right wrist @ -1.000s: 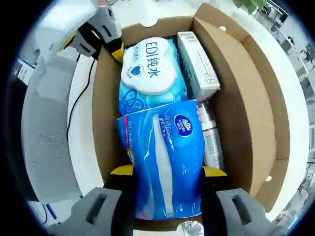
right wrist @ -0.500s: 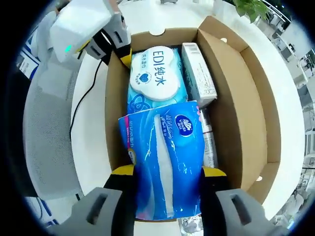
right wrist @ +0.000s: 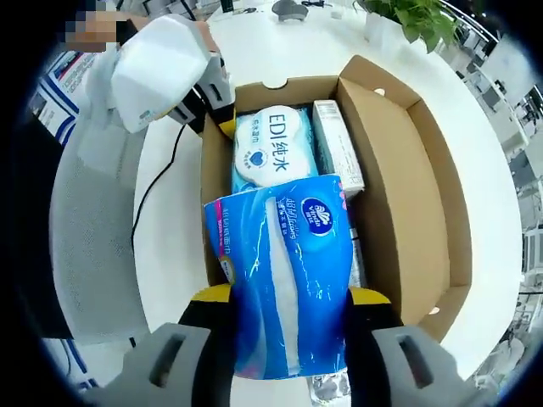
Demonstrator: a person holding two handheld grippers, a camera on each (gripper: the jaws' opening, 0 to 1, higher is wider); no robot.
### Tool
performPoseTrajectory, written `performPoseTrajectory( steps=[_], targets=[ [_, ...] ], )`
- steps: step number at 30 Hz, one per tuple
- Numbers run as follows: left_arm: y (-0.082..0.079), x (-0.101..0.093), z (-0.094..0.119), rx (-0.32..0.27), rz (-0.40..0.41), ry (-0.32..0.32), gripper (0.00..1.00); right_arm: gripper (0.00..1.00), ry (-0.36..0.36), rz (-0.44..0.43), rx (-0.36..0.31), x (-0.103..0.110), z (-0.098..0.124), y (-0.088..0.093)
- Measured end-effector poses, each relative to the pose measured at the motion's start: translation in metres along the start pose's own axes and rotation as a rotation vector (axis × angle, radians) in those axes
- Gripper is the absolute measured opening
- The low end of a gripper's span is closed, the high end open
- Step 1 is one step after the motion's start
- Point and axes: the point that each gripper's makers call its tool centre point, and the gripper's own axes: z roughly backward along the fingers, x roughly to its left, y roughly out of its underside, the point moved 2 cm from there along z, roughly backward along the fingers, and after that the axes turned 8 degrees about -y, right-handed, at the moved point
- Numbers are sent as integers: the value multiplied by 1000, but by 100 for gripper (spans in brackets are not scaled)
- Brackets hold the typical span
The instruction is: Operate the shoe box by opening the lid, removing the specified soft item, and placing it in the target area until the item is outside and the box remains undamaged.
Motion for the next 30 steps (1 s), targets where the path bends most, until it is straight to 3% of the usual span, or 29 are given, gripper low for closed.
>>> performPoseTrajectory(
  steps=[18,30],
  targets=[
    [0,1,0,-1,0,-1,2,47,22,-23,-29,3,14,-3],
    [0,2,0,-3,-1,-2,2,47,42,-18,-58,11,41,1]
  ],
)
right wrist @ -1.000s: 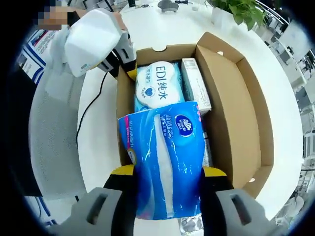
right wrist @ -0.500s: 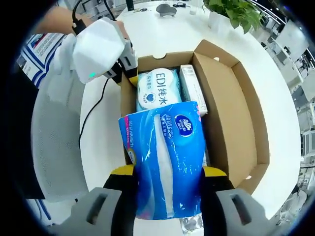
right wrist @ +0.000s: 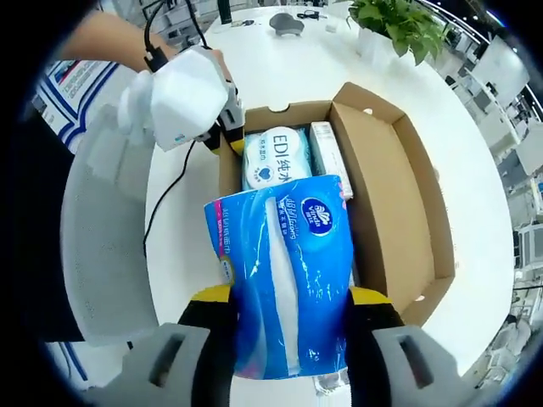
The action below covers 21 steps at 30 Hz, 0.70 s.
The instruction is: Operate the shoe box by opening the lid, removing the specified soft item, and placing it in the target area until the item is outside and the box remains undamaged.
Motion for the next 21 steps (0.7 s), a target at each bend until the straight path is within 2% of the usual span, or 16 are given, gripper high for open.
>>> performPoseTrajectory(
  steps=[7,13,21],
  targets=[
    [1,1,0,0,-1,0,2,47,29,-4,-13,0,17,10],
    [2,1,1,1,-1,3,2,47,42,-5,9,1,24,25],
    [4,1,0,1,-1,1,2,47,55,-29,-14,0,33,41]
  ],
)
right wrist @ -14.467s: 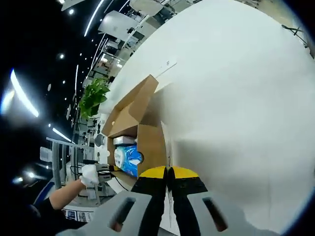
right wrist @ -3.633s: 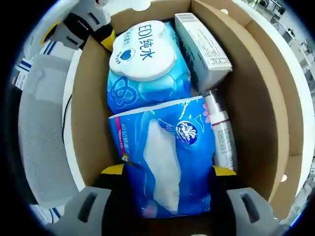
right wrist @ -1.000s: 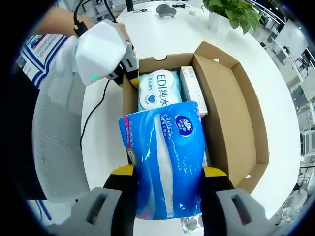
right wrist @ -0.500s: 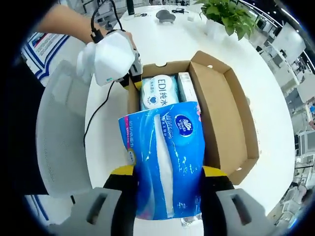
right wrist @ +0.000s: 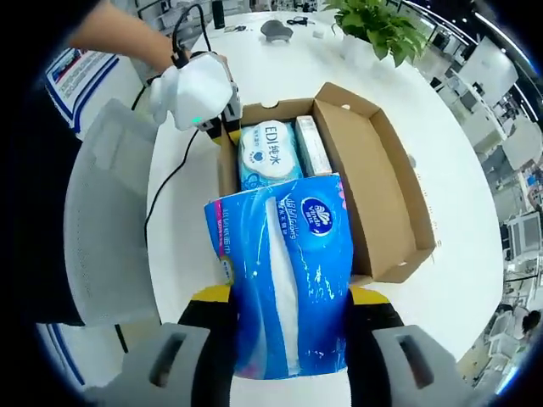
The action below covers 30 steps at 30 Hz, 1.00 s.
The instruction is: Operate the shoe box by opening the lid, removing the specified soft item, and placing it in the target area until the item is outside and the box remains undamaged.
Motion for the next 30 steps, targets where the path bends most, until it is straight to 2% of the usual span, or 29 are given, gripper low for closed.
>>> performPoseTrajectory(
  steps=[5,9,15,30],
  targets=[
    [0,0,0,1,1,1,2,47,1,-21,-3,1,4,14],
    [0,0,0,1,1,0,2,47,-28,-59,-30,8,8,24],
    [1,0,0,1,1,1,2,47,-16,-83,-36,10,14,38],
    [0,0,0,3,3,1,2,47,8,-77,19,7,27,68]
  ],
)
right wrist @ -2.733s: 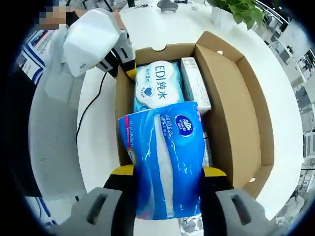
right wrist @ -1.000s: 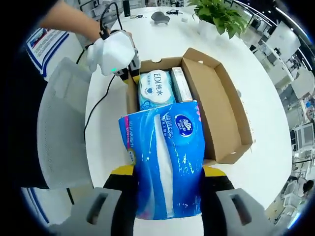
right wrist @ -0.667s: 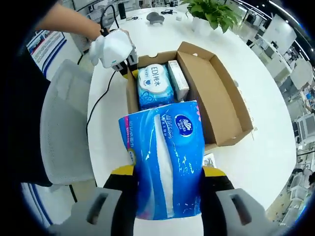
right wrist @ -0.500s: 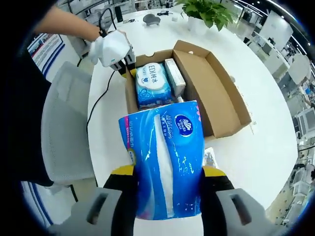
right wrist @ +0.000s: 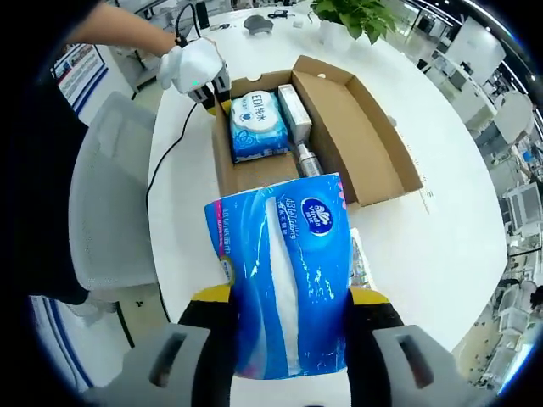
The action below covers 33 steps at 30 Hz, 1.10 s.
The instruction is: Operate the shoe box by opening the lid, removing the specified soft item, and placing it in the target area until the item is outside and the box remains undamaged.
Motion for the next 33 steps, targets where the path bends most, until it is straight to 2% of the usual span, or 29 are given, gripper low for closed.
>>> performPoseTrajectory(
  steps=[15,22,28,33],
  targets=[
    [-1,-1,-1,0,2,-2,2,47,7,44,46,-6,5,12],
    [-2,-1,-1,2,1,4,2,47,38,73,61,-23,25,10],
    [-2,-1,-1,3,1,6,2,47,59,78,54,-51,35,11],
    [-2,-1,-1,3,4,5,2,47,62,79,51,-65,34,11]
  ],
)
